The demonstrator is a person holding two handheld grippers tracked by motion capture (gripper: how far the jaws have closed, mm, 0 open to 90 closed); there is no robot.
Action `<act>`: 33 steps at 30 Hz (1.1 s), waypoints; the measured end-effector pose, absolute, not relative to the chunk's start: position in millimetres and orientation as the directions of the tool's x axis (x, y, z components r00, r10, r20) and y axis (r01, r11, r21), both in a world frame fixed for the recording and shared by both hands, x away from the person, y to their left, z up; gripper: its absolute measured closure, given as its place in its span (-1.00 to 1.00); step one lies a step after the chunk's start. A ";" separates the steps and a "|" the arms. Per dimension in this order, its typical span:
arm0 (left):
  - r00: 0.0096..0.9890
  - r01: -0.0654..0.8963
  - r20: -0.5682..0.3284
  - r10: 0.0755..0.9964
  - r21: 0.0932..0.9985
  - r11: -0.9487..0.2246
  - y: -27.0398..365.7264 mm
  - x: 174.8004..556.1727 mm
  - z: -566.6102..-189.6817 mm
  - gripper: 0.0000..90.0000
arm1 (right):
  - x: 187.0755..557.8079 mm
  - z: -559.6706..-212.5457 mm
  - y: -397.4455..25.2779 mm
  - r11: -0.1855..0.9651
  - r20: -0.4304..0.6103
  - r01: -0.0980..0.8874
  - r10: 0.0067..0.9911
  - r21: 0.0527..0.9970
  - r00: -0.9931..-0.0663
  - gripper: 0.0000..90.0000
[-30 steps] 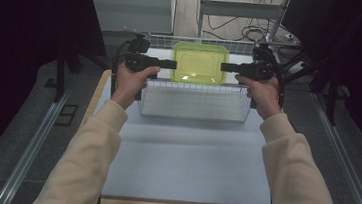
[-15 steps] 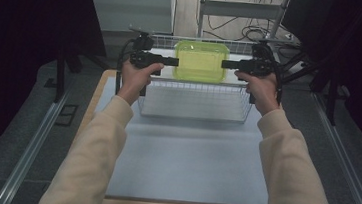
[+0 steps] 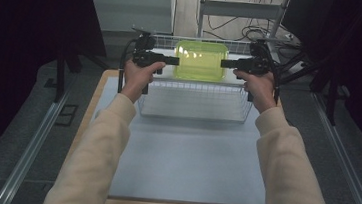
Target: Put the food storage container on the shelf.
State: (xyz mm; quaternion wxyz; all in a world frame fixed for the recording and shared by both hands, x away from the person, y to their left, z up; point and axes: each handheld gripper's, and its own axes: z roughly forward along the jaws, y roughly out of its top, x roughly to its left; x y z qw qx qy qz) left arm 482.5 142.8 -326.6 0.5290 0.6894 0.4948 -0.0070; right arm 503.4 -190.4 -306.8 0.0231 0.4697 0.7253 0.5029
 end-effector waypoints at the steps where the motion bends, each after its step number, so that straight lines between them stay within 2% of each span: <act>1: 0.512 0.689 -0.530 0.676 0.723 0.046 142.7 483.3 -326.6 0.76 | 504.3 -307.0 -190.7 0.050 0.441 0.658 0.704 0.751 -0.557 0.75; 10: 0.490 0.700 -0.566 0.663 0.709 0.088 139.2 491.0 -330.3 0.67 | 509.7 -310.3 -188.7 0.050 0.427 0.656 0.721 0.753 -0.546 0.65; 13: 0.485 0.704 -0.563 0.670 0.706 0.084 139.8 493.2 -332.5 0.56 | 510.7 -311.5 -187.0 0.057 0.420 0.654 0.723 0.755 -0.548 0.57; 19: 0.476 0.702 -0.567 0.672 0.705 0.097 139.5 496.0 -335.1 0.46 | 511.5 -314.3 -186.2 0.063 0.401 0.655 0.744 0.753 -0.534 0.45; 22: 0.476 0.698 -0.573 0.667 0.708 0.110 140.1 496.6 -334.8 0.21 | 511.3 -315.2 -185.2 0.068 0.391 0.652 0.751 0.755 -0.532 0.32; 26: 0.478 0.666 -0.551 0.684 0.735 0.127 142.7 493.0 -330.5 -0.23 | 507.3 -313.2 -185.6 0.067 0.360 0.629 0.770 0.774 -0.526 0.10; 33: 0.505 0.619 -0.497 0.706 0.778 0.105 158.0 478.0 -318.5 -0.59 | 490.8 -301.0 -193.7 0.058 0.322 0.555 0.763 0.830 -0.560 -0.05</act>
